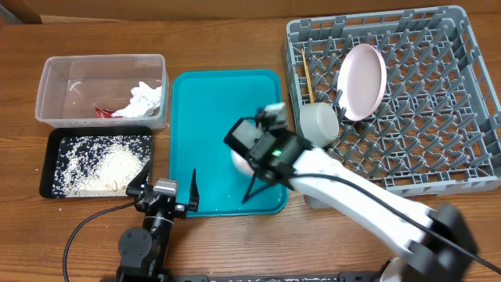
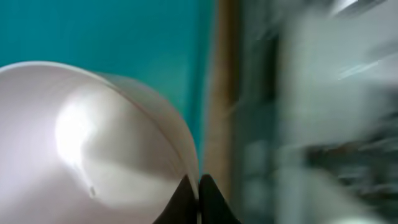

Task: Sort waste into correct bins and load items into the dishwasher
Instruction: 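Carry the pink bowl into the dish rack beside the plate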

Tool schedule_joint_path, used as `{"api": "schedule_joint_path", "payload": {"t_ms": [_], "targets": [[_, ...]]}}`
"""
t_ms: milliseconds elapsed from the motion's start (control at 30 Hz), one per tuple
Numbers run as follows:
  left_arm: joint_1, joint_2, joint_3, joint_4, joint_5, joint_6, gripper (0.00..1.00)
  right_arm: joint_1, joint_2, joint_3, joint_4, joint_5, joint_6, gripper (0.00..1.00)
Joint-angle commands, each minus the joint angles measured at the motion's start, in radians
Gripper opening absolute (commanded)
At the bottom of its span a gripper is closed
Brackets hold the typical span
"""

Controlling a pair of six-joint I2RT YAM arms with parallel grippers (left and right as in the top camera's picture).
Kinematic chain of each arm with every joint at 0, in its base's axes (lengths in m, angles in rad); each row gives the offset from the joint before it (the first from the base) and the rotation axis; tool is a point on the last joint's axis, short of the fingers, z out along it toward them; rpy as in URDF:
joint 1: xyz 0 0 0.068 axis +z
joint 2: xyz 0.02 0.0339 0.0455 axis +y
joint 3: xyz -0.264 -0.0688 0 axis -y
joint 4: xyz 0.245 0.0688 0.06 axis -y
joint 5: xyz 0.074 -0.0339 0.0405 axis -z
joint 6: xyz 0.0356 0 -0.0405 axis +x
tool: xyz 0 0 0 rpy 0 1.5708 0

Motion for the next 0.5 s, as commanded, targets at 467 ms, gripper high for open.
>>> {"api": "schedule_joint_path", "payload": {"t_ms": [467], "targets": [[0.007,-0.010,-0.003,0.000,-0.006,0.018,1.00,-0.334,-0.090,-0.054,-0.082,0.660,-0.067,0.04]]}}
